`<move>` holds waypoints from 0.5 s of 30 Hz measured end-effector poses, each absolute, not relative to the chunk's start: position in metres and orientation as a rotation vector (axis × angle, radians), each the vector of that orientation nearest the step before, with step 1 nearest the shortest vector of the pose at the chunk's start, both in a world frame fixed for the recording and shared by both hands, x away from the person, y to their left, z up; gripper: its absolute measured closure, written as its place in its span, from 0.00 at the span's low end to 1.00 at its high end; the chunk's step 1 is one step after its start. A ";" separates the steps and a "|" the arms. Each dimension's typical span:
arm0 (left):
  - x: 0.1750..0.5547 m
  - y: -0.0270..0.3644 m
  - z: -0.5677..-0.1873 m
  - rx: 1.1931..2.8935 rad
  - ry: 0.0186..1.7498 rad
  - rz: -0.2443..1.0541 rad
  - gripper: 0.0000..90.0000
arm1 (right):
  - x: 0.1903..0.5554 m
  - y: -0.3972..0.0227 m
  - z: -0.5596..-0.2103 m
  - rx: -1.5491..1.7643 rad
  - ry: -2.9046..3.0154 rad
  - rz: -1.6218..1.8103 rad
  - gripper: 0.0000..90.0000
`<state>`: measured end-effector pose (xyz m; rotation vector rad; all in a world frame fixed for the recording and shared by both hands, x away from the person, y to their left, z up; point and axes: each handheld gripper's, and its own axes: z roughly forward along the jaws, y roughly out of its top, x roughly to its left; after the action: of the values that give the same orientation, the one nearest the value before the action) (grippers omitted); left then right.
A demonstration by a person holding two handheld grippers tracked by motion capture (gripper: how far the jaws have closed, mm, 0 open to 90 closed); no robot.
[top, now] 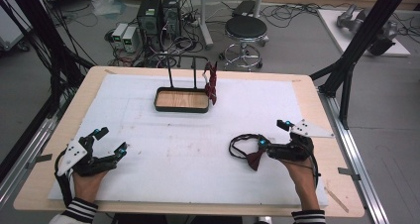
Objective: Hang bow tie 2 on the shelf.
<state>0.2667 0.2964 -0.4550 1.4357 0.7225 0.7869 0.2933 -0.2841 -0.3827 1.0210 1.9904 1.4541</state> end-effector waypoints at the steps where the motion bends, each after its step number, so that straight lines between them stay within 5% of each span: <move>1: 0.267 0.297 -0.455 1.437 0.722 0.786 0.16 | 0.294 -0.284 -0.382 1.018 1.996 1.450 0.11; 15: 0.267 0.297 -0.455 1.429 0.725 0.781 0.16 | 0.311 -0.290 -0.380 0.990 2.195 1.346 0.11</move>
<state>0.2669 0.2971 -0.4551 1.4288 0.7246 0.7808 0.3112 -0.2904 -0.3802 0.9899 2.1952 1.3459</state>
